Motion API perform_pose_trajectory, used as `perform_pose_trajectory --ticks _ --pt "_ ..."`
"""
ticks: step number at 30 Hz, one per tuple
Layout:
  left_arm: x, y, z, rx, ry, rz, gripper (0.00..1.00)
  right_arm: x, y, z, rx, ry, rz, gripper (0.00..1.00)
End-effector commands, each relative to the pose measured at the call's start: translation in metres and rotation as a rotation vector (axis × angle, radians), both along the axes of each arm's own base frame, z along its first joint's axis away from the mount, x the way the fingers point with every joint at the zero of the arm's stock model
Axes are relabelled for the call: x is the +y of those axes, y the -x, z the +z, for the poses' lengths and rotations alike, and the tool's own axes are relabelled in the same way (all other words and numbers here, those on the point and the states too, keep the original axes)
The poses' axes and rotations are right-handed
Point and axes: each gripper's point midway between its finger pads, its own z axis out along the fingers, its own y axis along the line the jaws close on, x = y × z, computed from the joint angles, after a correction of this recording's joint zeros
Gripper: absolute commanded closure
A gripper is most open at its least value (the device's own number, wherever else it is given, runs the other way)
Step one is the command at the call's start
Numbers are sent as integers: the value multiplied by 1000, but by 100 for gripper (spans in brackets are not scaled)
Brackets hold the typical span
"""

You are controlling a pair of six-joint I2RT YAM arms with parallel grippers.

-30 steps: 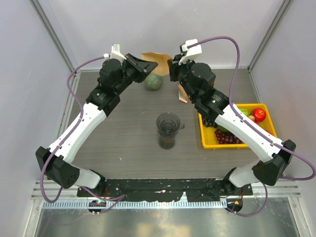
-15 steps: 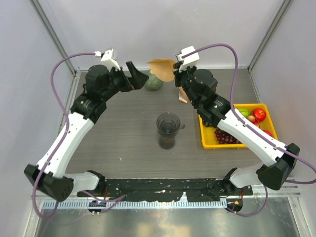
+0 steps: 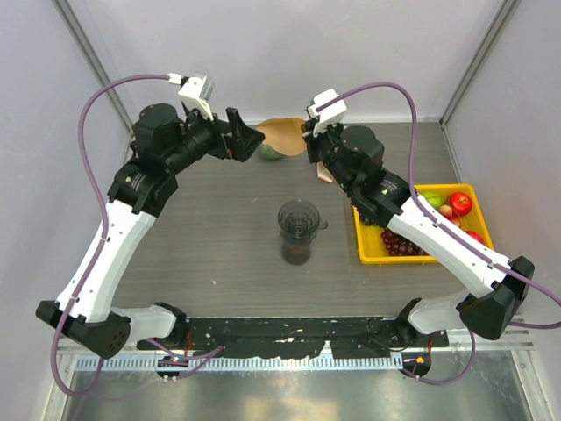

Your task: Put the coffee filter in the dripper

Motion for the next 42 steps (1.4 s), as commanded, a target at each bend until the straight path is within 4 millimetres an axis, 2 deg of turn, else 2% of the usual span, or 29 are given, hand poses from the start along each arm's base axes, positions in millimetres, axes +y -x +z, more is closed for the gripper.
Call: perform_pose_trajectory --ticks 1,6,12,18,23,29,36,42 --pt "-14 4 2 -17 25 -79 4 10 13 27 -34 -69 77 95" --pt "-21 -8 -8 44 45 -59 13 21 23 25 4 -103 151 95" --pt "-19 -15 -17 25 -1 -19 21 22 25 24 20 -98 156 95" --pt "-28 -17 -20 5 -41 -24 29 30 30 27 23 -119 205 95" --pt "-32 -20 -25 12 -54 -11 37 28 29 31 16 -123 198 95" --pt "-34 -20 -24 -7 -47 -14 57 25 29 32 -2 -127 184 95" --pt "-40 -19 -24 -25 -64 -30 70 25 23 34 -4 -134 162 95" --pt "-44 -19 -29 -34 -92 -45 85 24 19 43 -22 -150 141 95"
